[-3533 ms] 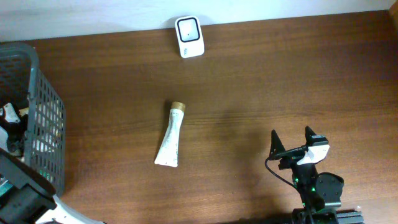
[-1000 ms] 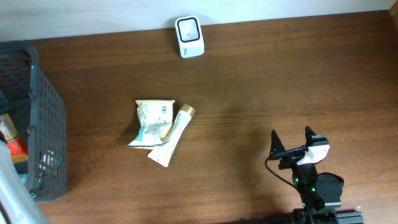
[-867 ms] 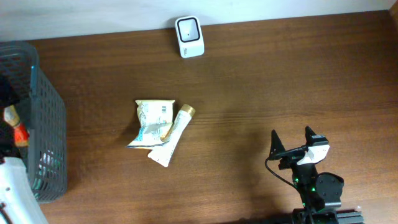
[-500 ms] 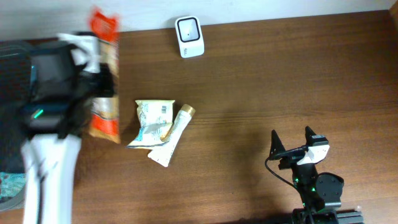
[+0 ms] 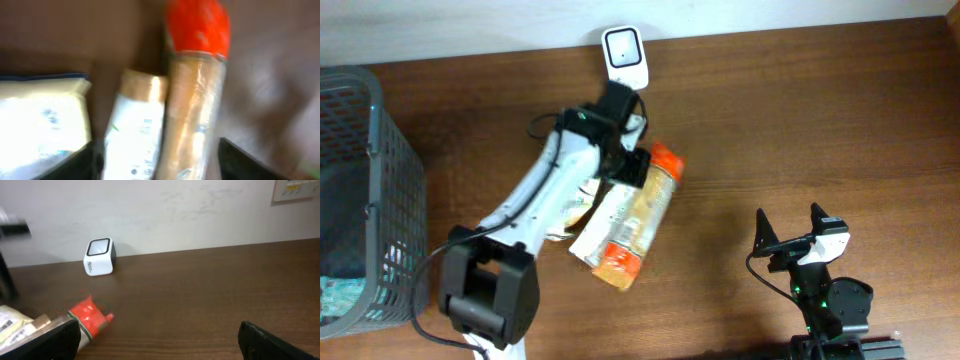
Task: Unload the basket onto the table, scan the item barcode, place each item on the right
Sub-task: 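Take the orange-ended pasta pack from the basket onto the table, then lift the light-blue pouch from the basket onto the table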
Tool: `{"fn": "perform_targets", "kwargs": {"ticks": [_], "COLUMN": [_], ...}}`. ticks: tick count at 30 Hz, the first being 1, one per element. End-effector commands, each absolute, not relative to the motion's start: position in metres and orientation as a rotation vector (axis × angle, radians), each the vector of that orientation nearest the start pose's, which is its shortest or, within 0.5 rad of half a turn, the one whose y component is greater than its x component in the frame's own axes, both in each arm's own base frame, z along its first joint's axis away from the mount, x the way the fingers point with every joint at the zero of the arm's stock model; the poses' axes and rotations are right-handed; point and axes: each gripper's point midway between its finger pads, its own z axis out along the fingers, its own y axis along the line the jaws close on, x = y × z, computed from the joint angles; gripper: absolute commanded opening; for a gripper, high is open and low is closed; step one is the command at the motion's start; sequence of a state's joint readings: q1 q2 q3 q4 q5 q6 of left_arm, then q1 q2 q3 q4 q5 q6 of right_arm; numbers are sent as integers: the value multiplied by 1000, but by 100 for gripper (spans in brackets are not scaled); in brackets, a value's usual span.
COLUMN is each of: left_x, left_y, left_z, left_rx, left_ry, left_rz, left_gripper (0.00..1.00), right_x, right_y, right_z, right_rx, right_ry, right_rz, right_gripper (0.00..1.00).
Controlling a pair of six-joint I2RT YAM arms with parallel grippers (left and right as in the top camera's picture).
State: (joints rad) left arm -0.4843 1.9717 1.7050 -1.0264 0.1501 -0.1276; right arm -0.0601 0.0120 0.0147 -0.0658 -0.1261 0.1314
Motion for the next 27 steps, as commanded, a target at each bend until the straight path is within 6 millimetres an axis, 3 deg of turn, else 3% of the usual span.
{"fn": "perform_targets", "kwargs": {"ticks": [1, 2, 3, 4, 5, 6, 9, 13, 14, 15, 16, 17, 21, 23, 24, 27], "left_x": [437, 445, 451, 452, 447, 438, 401, 342, 331, 312, 304, 296, 285, 275, 269, 246], "left_y": [-184, -162, -122, -81, -20, 34, 152, 250, 263, 285, 293, 301, 297, 294, 293, 294], "left_z": [250, 286, 328, 354, 387, 405, 407, 400, 399, 388, 373, 340, 210, 143, 119, 66], "left_rx": [427, 367, 259, 151, 0, -113, -433, -780, -832, -923, -995, -1114, -1322, -1406, -1420, -1461], "left_ry": [2543, 2472, 2399, 2351, 2285, 2242, 2221, 2174, 2160, 2164, 2183, 2225, 2431, 2477, 2495, 2516], "left_rz": [-322, -301, -232, -144, -40, 41, 193, 300, 303, 319, 307, 267, 159, 167, 182, 316], "left_gripper": [82, 91, 99, 99, 99, 99, 99, 99, 99, 99, 100, 100, 99, 92, 84, 79], "right_x": [246, 246, 246, 246, 246, 246, 246, 246, 246, 246, 246, 246, 246, 246, 246, 246], "right_y": [7, 7, 7, 7, 7, 7, 7, 7, 7, 7, 7, 7, 7, 7, 7, 7], "right_z": [159, 159, 159, 159, 159, 159, 159, 159, 159, 159, 159, 159, 159, 159, 159, 159], "right_rx": [58, 58, 58, 58, 58, 58, 58, 58, 58, 58, 58, 58, 58, 58, 58, 58], "right_ry": [1639, 1639, 1639, 1639, 1639, 1639, 1639, 1639, 1639, 1639, 1639, 1639, 1639, 1639, 1639, 1639], "right_rz": [160, 160, 160, 160, 160, 160, 160, 160, 160, 160, 160, 160, 160, 160, 160, 160], "right_gripper": [99, 99, 99, 99, 99, 99, 99, 99, 99, 99, 98, 99, 99, 99, 99, 99]}}
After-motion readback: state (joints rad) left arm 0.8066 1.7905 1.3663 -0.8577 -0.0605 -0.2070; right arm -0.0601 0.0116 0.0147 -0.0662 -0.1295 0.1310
